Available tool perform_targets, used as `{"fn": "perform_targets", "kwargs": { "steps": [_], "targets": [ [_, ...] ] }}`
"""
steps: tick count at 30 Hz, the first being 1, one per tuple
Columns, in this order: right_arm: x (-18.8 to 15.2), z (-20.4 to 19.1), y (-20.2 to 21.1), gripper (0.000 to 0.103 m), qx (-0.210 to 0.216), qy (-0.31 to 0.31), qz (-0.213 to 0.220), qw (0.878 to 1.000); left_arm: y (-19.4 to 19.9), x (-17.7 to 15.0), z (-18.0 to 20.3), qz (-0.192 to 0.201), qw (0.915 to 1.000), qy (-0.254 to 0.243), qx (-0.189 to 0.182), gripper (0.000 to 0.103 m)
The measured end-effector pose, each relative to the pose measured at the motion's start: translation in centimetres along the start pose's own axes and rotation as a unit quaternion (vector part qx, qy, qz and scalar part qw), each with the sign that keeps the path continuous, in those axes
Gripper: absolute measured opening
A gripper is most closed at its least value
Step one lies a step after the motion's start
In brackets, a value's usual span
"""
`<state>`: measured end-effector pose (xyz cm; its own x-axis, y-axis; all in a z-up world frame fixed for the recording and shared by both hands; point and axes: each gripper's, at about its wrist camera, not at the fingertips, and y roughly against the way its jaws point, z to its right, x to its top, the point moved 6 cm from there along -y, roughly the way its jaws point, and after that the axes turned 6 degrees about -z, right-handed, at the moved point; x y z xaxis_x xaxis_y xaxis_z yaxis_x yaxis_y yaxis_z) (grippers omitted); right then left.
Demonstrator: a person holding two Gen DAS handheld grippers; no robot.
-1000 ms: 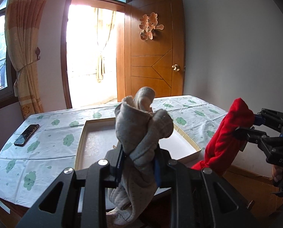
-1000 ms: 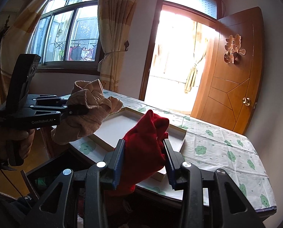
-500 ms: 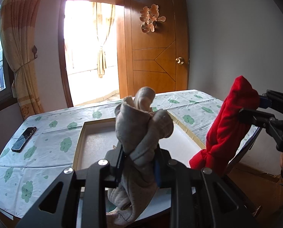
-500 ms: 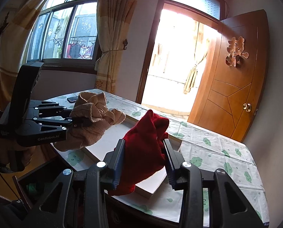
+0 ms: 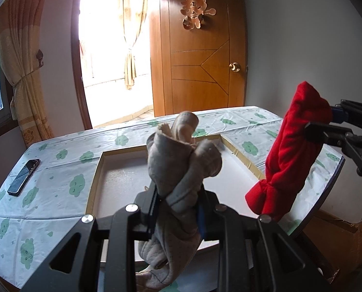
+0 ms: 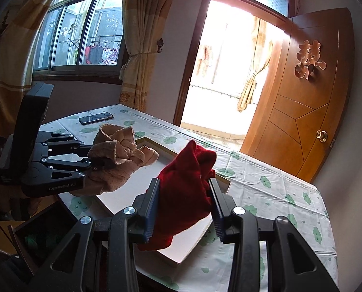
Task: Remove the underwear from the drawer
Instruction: 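Lift both socks out of the drawer and carry them over the beige tray, then lower both socks into the tray and open both tools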
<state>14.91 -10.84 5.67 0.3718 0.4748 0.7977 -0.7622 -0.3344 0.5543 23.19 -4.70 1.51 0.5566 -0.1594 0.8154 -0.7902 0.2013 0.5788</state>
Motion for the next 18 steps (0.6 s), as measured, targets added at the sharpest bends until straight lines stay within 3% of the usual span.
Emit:
{"fn": "perform_targets", "kwargs": {
  "steps": [8, 18],
  "targets": [
    [0.5, 1.6, -3.5, 0.041, 0.006, 0.002, -0.041, 0.999, -2.9, 1.6, 0.5, -0.022, 0.9997, -0.001, -0.004, 0.024],
    [0.8, 2.9, -8.9, 0.041, 0.009, 0.016, -0.099, 0.995, -7.0, 3.2, 0.5, -0.049, 0.9979, 0.036, -0.02, 0.024]
  ]
}}
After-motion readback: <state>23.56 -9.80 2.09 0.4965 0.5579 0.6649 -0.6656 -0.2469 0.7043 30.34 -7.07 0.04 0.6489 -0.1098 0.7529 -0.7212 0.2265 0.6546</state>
